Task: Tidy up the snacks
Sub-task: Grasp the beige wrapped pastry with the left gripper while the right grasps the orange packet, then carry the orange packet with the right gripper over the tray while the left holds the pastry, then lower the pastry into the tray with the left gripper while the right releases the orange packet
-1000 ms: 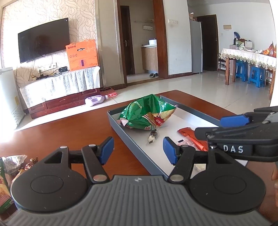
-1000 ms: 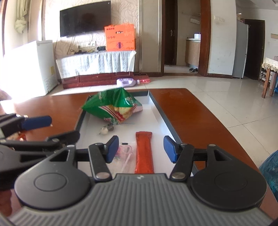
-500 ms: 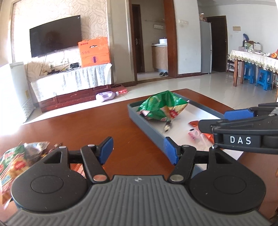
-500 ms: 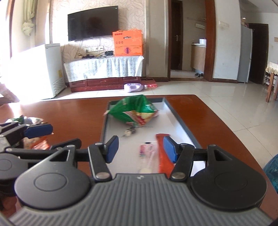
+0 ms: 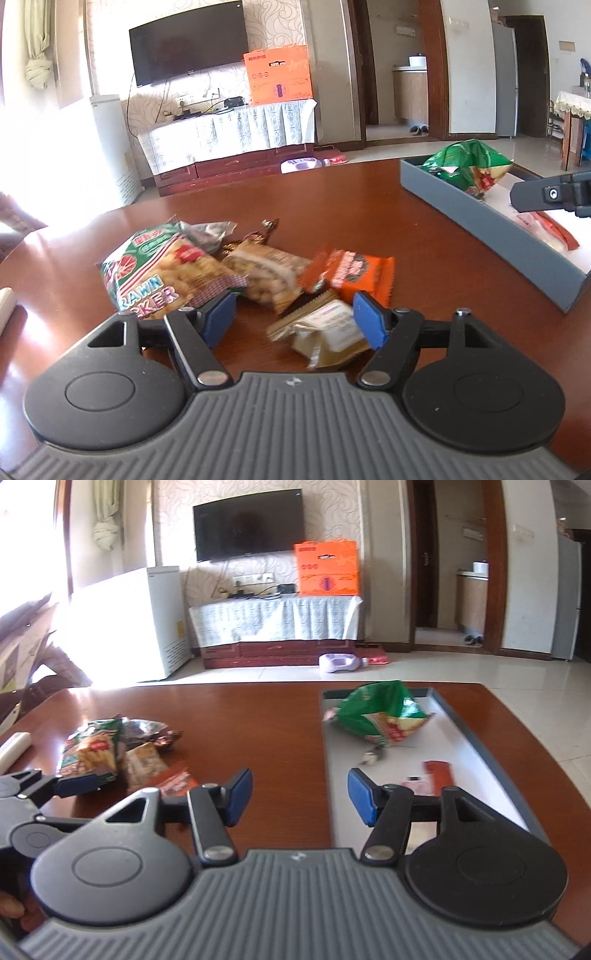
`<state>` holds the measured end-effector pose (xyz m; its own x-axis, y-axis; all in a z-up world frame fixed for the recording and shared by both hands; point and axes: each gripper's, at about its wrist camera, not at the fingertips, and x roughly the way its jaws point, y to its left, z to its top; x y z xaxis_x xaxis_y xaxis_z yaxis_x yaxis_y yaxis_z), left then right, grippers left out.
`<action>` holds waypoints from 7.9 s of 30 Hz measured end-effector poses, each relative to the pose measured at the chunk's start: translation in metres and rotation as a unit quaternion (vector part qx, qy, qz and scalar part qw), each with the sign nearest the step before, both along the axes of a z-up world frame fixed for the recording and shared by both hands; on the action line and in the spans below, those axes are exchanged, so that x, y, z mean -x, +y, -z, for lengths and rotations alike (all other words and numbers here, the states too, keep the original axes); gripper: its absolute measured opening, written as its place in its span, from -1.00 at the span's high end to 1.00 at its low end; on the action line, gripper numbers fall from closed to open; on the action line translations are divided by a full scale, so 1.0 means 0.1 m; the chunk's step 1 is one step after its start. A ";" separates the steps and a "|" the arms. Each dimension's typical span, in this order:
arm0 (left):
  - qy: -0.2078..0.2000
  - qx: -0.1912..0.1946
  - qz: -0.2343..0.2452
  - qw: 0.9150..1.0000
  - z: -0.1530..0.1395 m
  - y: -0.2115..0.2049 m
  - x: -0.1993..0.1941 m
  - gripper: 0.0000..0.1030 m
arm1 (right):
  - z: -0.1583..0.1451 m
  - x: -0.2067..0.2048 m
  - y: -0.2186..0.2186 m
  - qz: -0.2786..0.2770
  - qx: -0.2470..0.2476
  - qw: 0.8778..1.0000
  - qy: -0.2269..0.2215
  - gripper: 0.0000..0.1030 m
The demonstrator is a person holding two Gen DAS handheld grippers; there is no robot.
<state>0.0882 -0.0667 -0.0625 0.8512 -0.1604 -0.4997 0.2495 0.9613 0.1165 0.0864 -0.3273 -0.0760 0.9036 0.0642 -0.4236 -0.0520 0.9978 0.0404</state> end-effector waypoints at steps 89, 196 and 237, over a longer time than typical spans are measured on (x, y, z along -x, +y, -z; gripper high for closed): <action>0.039 0.030 -0.021 0.999 0.15 0.16 0.27 0.07 | 0.05 -0.01 0.73 -0.078 0.009 0.997 0.023 -0.10; -0.033 0.057 0.123 0.990 -0.30 -1.57 -0.06 0.05 | -0.14 0.36 -0.57 0.053 -0.026 0.997 -0.050 -0.11; -0.006 0.057 0.128 0.990 -0.02 -2.39 -1.10 0.05 | -0.03 0.33 -0.87 0.098 -0.013 0.995 -0.027 -0.10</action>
